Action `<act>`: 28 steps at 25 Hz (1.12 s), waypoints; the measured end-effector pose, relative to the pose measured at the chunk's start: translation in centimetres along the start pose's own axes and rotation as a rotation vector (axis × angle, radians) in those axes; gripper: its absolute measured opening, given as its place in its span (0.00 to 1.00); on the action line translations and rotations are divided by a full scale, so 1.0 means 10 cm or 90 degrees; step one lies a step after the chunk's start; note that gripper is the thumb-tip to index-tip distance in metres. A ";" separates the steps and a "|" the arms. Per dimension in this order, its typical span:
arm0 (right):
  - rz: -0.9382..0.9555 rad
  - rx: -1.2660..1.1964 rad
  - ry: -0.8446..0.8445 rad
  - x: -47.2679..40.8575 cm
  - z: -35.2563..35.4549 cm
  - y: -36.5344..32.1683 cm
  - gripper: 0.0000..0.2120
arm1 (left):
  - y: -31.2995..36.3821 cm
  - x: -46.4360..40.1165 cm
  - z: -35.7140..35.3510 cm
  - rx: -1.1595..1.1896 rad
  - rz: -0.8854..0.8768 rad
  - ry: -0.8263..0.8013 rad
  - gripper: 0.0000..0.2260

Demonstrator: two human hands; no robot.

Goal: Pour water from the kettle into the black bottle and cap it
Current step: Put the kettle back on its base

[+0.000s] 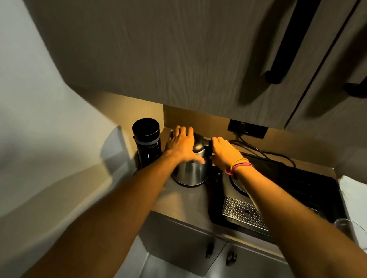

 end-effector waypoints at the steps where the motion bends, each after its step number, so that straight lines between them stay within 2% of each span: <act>1: 0.001 0.010 0.016 -0.01 0.01 0.00 0.18 | -0.04 -0.05 -0.09 -0.011 0.019 -0.040 0.60; 4: 0.014 0.018 0.054 -0.01 0.05 0.00 0.18 | -0.10 -0.11 -0.23 -0.014 0.040 -0.043 0.62; 8: 0.028 0.028 0.057 0.07 0.13 0.05 0.15 | 0.01 -0.10 -0.15 -0.053 0.009 0.020 0.57; 14: 0.030 0.074 0.126 0.26 0.69 0.29 0.14 | 0.49 -0.08 0.24 0.025 -0.053 0.102 0.52; 19: -0.033 0.040 0.131 0.56 1.06 0.86 0.14 | 1.14 -0.08 0.42 0.043 -0.113 0.108 0.52; 23: -0.098 0.040 0.125 0.87 1.10 1.31 0.10 | 1.69 -0.02 0.26 0.016 -0.171 0.097 0.52; 28: -0.151 0.012 0.123 1.12 1.01 1.68 0.11 | 2.10 0.03 0.13 -0.030 -0.205 0.099 0.53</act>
Point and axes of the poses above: each hand's wrist, its own x-axis away from the middle knuckle, its own z-axis out of the back of the hand, y = z × x, the point moved 9 cm from there along -x, towards the middle knuckle, and after that the axes turned 1 degree about y, right-handed, at the moved point
